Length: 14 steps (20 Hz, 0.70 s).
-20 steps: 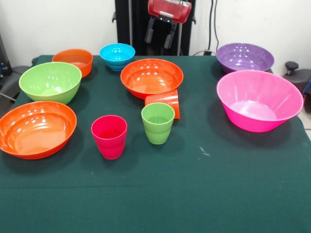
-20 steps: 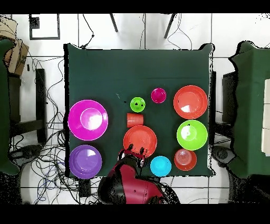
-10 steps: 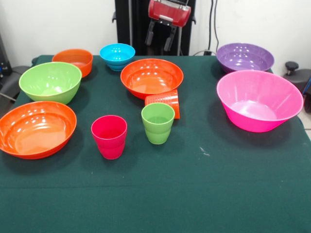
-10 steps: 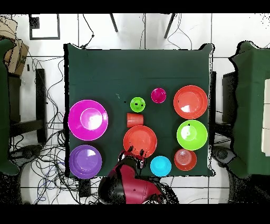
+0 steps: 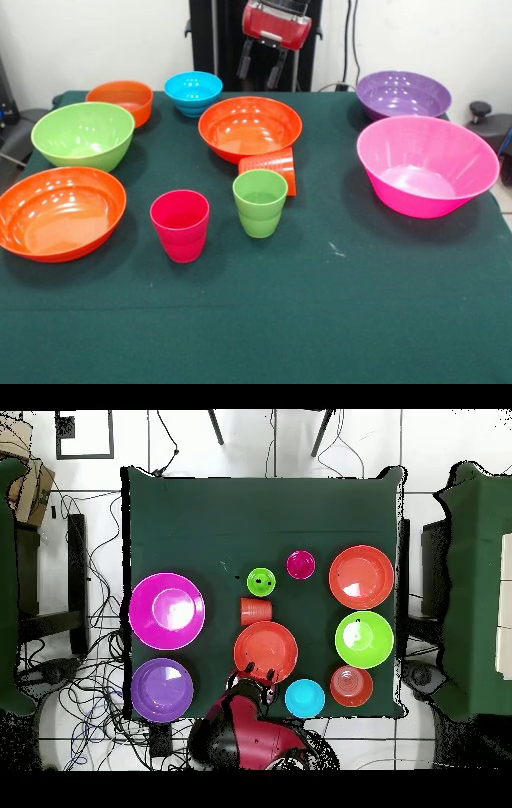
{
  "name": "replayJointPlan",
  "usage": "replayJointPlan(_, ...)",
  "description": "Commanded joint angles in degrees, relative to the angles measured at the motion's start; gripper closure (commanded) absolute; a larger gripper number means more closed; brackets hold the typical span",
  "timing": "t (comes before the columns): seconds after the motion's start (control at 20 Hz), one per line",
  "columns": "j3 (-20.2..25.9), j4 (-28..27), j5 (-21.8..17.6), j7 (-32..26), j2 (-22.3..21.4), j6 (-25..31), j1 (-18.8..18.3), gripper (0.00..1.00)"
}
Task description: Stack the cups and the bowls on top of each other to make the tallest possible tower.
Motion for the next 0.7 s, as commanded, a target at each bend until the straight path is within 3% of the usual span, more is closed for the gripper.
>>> replayJointPlan(0.05,5.9,-7.5,2.0,9.5,0.7,0.4,-1.9,0.00)
replayJointPlan(0.4,5.4,-8.2,3.5,9.2,-0.3,2.4,-0.8,0.00)
replayJointPlan(0.55,7.1,-9.7,1.9,8.2,-0.2,4.6,-3.3,0.00)
replayJointPlan(0.7,6.6,-10.8,3.2,8.4,1.0,5.2,-3.6,0.00)
